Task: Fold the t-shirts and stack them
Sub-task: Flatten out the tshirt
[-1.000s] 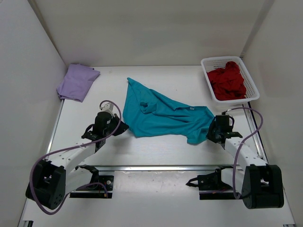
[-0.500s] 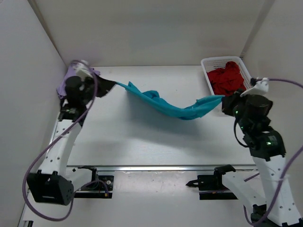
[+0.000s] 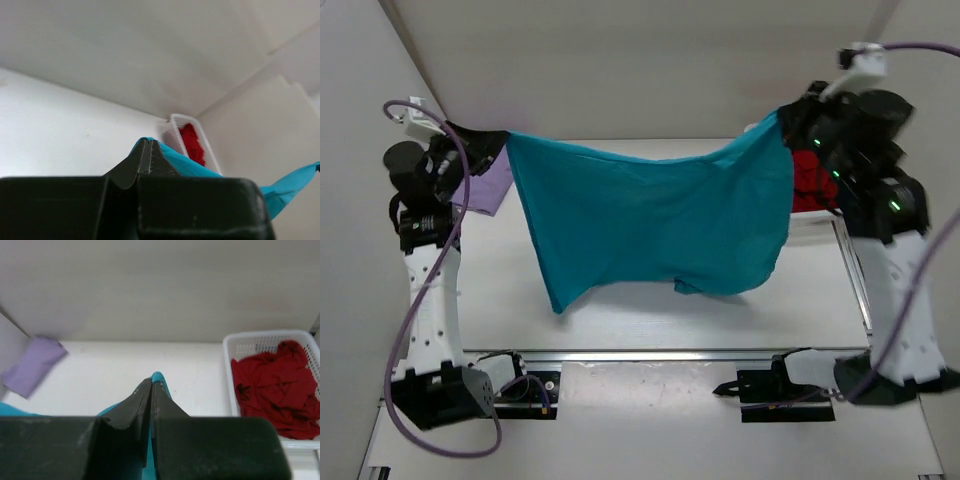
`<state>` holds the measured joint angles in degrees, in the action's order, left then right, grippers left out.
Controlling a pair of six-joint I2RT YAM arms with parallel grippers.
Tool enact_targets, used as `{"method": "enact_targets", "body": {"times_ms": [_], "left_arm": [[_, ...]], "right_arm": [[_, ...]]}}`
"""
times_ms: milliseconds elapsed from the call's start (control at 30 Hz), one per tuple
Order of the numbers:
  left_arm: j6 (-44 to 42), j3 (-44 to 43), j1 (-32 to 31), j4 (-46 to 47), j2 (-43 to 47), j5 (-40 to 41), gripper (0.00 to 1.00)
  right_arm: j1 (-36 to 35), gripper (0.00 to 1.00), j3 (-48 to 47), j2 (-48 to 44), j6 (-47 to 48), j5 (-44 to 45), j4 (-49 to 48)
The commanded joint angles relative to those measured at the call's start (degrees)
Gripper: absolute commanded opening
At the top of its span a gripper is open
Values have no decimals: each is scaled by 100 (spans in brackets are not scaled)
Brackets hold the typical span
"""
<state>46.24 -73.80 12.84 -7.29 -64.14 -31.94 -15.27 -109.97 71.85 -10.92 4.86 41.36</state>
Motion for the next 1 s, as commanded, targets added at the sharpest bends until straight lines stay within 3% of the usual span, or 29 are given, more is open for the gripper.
{"method": "enact_targets", "body": {"times_ms": [0,67,167,233,300,367,467,600,667,867,967], "left_arm": [[-404,243,-412,-405,-607,723,0],[-528,305,-650,-423,-1115,1207,0],[-414,78,-835,-212,-1889,1270,0],[-282,-405,-845,-255,-2356,1287,0],[-273,-1430,-915,-413,-2900,1287,0],[-317,-2169,-958,-581,-3051,1540,0],[-195,-3032,-801,-581,-3113,1674,0],[236,-3789,-406,-423,-3289,1174,0],[289,-3905,-213,-335,-3228,1138,0],[307,-3141,-19,8,-2745,1199,0],[70,-2344,-159,52,-2298,1462,0]], "right_arm": [[330,0,266,864,326,-863,-312],[349,0,-4,1617,371,-1196,-340],[437,0,-662,2601,564,-1136,-270],[550,0,-1480,3219,442,-1277,-190],[647,0,-3013,4060,398,-1347,46],[770,0,-3739,4371,153,-1566,-170],[920,0,-3111,3864,-156,-1655,-1322],[1069,0,-3609,3644,-253,-1699,-1894],[1096,0,-3426,3223,-253,-1647,-2114],[1332,0,-1933,2475,-226,-1672,-1948],[1421,0,-347,1817,-201,-1621,-1991]]}}
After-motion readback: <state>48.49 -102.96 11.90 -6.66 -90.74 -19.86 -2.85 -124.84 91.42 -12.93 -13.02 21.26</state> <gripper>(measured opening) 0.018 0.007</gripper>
